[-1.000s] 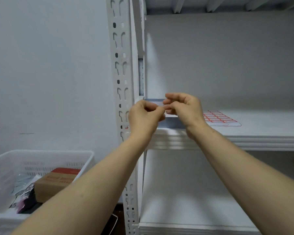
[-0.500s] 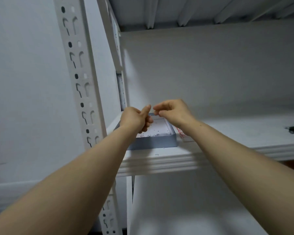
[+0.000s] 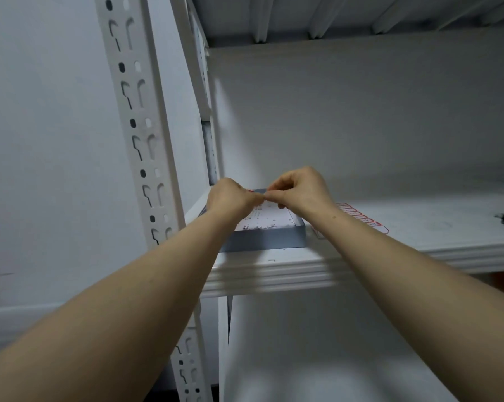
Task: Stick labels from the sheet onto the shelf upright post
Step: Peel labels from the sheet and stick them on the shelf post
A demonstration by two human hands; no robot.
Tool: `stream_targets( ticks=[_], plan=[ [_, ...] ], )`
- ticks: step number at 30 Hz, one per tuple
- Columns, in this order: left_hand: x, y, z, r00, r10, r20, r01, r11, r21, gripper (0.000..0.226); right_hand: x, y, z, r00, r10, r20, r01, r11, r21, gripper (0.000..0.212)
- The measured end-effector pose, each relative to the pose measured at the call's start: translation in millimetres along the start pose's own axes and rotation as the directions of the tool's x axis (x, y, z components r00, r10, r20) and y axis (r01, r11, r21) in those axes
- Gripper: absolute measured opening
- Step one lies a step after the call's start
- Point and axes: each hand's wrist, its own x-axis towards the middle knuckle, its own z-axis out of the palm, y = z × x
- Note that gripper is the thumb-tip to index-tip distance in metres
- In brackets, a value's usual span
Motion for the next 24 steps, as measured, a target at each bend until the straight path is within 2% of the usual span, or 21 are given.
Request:
stream_targets(
  ticks=[2, 4, 6, 9, 11, 15, 21, 24],
  plan=[
    [-2.2, 0.7, -1.4, 1.0, -0.002, 0.008, 0.001, 1.0, 0.027, 0.037, 2.5, -0.4, 0.9, 1.0, 0.002, -0.006, -0.002, 1.0, -0.008, 0.013],
    [-6.4, 2.4, -3.9, 0.999, -0.014, 0.029, 0.014, 1.0, -0.001, 0.027, 4.5, -0.1, 2.1, 1.0, 0.005, 0.02, -0.006, 1.0, 0.004, 0.012],
    [-7.0, 2.2, -5.1, 0.996, -0.056, 0.064, 0.062, 0.992, -0.105, 0.038, 6.8, 1.2, 3.7, 0.999, 0.014, 0.033, -0.015, 0.999, 0.032, 0.016],
    [-2.6, 2.3, -4.1, 0.986, -0.129, 0.109, 0.154, 0.953, -0.26, 0.039, 9.2, 0.9, 5.7, 0.999, 0.052, 0.008, -0.052, 0.997, 0.064, 0.023],
    [-0.1, 1.8, -3.8, 0.98, -0.154, 0.123, 0.185, 0.934, -0.304, 0.038, 10.3, 0.3, 6.6, 0.998, 0.069, -0.001, -0.068, 0.995, 0.076, 0.027],
    [4.0, -3.0, -4.5, 0.983, -0.139, 0.121, 0.167, 0.95, -0.263, 0.019, 10.5, 0.0, 5.4, 0.995, 0.101, -0.001, -0.1, 0.99, 0.103, 0.032],
    [7.6, -5.4, -4.1, 0.985, -0.128, 0.119, 0.15, 0.97, -0.193, 0.016, 8.5, 0.1, 5.1, 0.993, 0.111, 0.043, -0.117, 0.978, 0.172, 0.033],
    [8.1, -2.9, -3.8, 0.986, -0.143, 0.091, 0.16, 0.959, -0.234, 0.005, 8.2, 2.4, 5.1, 0.993, 0.106, 0.045, -0.112, 0.978, 0.174, 0.029]
  ],
)
